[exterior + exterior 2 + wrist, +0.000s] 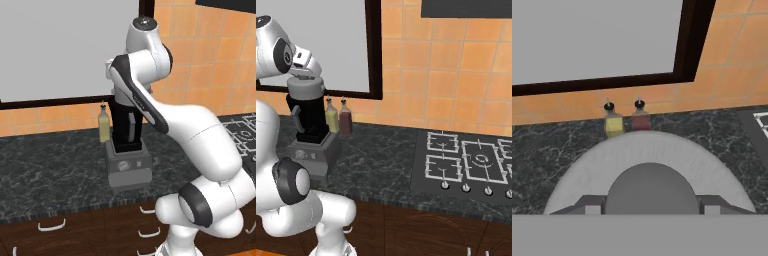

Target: Close the lid blender by securely placing the lid on top.

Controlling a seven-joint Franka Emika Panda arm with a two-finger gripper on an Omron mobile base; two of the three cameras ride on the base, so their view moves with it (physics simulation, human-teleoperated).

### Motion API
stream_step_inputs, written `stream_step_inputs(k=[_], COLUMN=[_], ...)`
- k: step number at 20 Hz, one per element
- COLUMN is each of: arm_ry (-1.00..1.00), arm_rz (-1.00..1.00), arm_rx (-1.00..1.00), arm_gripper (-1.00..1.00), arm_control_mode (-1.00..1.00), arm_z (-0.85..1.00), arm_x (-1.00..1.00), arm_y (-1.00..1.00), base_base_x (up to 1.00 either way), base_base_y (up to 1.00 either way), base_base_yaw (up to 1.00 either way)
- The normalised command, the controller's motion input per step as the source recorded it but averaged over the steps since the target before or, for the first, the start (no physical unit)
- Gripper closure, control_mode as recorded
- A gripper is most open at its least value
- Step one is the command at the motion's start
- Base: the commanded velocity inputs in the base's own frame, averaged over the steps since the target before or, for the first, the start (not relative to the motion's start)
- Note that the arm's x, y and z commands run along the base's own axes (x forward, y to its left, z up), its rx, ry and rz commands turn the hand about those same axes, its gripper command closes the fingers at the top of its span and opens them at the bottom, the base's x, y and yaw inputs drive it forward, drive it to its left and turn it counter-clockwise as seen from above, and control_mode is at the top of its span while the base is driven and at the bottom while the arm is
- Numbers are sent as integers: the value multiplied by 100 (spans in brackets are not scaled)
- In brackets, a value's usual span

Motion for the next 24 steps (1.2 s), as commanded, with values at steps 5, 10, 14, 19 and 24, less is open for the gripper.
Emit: stream_step_inputs(k=[5,10,14,19,24], arm_ry=[0,-2,0,-2,-9], arm_rz=[0,0,0,-2,-2], arm_rx=[-3,-4,-4,-2,0], arm_gripper=[100,100,100,100,100], arm_control_mode=[-100,-100,-100,-100,-100], arm_z=[0,0,11,3,2], arm_x=[0,0,0,0,0], arm_y=[19,45,42,11,3], base_base_x=[0,0,0,0,0], base_base_y=[0,0,0,0,0], base_base_yaw=[0,0,0,0,0])
